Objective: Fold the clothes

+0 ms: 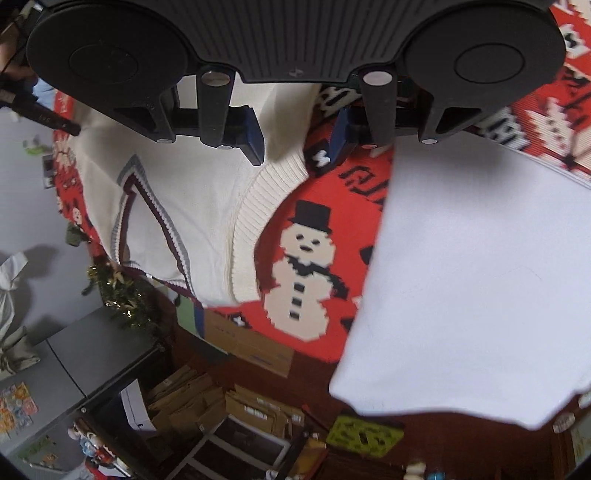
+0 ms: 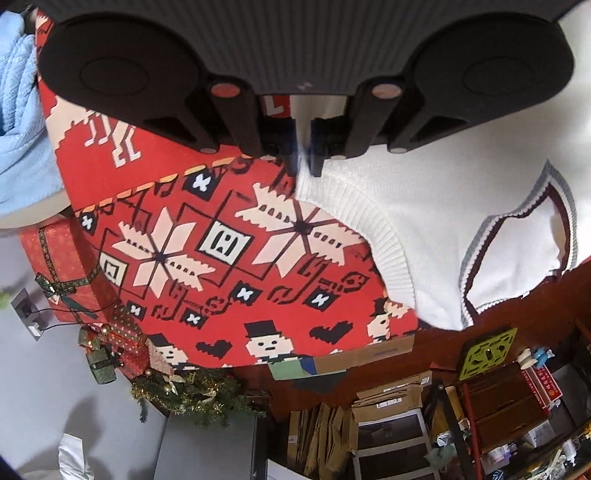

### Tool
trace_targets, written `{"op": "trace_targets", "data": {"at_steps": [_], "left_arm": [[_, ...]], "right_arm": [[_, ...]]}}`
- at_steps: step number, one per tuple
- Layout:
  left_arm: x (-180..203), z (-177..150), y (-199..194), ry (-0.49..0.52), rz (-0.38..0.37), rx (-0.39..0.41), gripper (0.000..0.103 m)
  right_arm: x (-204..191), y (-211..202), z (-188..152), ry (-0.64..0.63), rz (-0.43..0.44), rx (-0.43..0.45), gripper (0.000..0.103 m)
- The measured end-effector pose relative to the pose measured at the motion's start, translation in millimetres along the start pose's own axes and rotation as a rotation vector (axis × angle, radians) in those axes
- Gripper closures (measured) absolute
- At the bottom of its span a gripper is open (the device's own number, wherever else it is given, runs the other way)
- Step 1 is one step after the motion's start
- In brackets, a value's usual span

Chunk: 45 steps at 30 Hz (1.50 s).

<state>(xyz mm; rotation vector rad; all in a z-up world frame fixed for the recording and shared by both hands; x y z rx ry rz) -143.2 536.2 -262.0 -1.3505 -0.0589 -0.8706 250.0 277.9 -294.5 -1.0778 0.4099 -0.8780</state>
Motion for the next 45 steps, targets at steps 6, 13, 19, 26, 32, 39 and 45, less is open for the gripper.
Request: {"op": "trace_targets", "data": {"at_steps": [6,13,19,26,32,39,45], "left_arm": [[-3.6,-2.9,27.8,0.063,0.019,-0.046,0.089],[19.0,-13.8,17.3,0.318,0.185,-0.004,0.095],[10.5,-9.5,29.1,0.321,0.264,-0.015,0.072],[1.3,-19.8,-7.4,0.168,0.212,0.004,0.07],[0.5,-69.5,-29.1,0.097,0.143,-0.081,0.07],[6.6,-116.4,-24.8,0.095,0.159,-0.13,0.07],[24.0,-129.8,-14.9,0.189,0.209,-0.12,0.07]], "right_arm": [[3.8,1.4,2.2,0.003,-0.03,-0.001,0.097],[4.3,-1.2,-1.0,0.015,-0.065,0.012,0.097],[14.1,0.8,-4.3,0.09,-0.023,0.009,0.092],[46.6,-41.0,-32.4,0.139,-0.005,0.002,0.079],[58.3,-59.1,-88.4,0.073,0.032,-0.107,0.081],[52.4,-58.3,-124.4,0.069,0.055,-0.129,0.087],[41.5,-54.3,-128.9,0.03,0.053,-0.141,0.087]]}}
Point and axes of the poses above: each gripper's, at about its wrist camera, not at the fingertips, and y roughly the way its jaws point, x to its right, z to its top, the point moved 1 cm from there along y, roughly the way its jaws point, and after that the axes turned 8 degrees about -z, right-handed, at the moved point
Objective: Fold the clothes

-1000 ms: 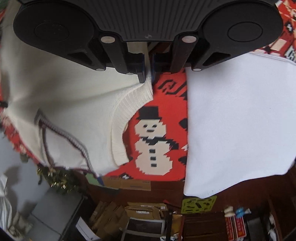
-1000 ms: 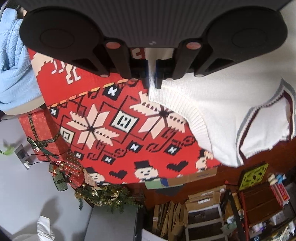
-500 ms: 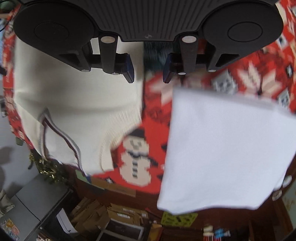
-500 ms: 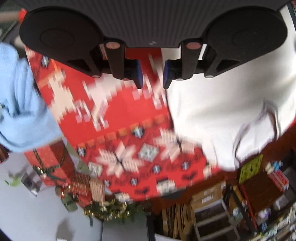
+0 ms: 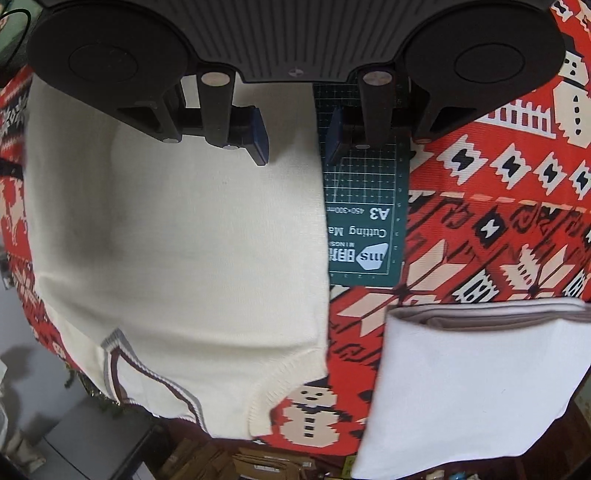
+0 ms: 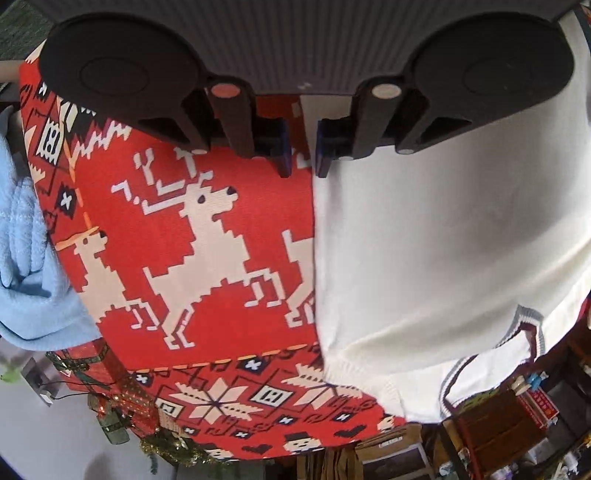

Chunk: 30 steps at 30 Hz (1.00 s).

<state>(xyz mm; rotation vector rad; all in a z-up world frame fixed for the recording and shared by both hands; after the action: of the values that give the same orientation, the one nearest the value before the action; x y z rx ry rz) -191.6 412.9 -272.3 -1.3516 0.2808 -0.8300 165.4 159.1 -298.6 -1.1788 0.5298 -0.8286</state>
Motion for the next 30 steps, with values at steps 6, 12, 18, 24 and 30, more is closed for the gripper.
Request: {"op": "trace_targets", "data": {"at_steps": [6,12,18,24,30], "left_arm": [[-2.7,-0.1,5.3,-0.04,-0.009,0.017,0.068],[-1.5,-3.6,4.6,-0.042,-0.018,0.026,0.07],[4.0,-4.4,4.6,0.004,0.038,0.018,0.098],[6.1,-3.6,-4.8,0.125,0.124,0.031,0.1],[-4.0,-4.3,-9.8,0.021,0.061,0.018,0.091]], "right_arm": [[1.0,-2.0,-3.7,0.021,0.016,-0.004,0.087],[3.8,-3.5,-13.5,0.067,0.072,-0.029,0.086],[-10.6,-9.2,-14.9,-0.014,0.013,0.003,0.103],[13.6,-11.5,-12.7,0.047,-0.071,0.001,0.103],[25.4,-17.1,-14.4,0.098,-0.027,-0.006,0.096]]}}
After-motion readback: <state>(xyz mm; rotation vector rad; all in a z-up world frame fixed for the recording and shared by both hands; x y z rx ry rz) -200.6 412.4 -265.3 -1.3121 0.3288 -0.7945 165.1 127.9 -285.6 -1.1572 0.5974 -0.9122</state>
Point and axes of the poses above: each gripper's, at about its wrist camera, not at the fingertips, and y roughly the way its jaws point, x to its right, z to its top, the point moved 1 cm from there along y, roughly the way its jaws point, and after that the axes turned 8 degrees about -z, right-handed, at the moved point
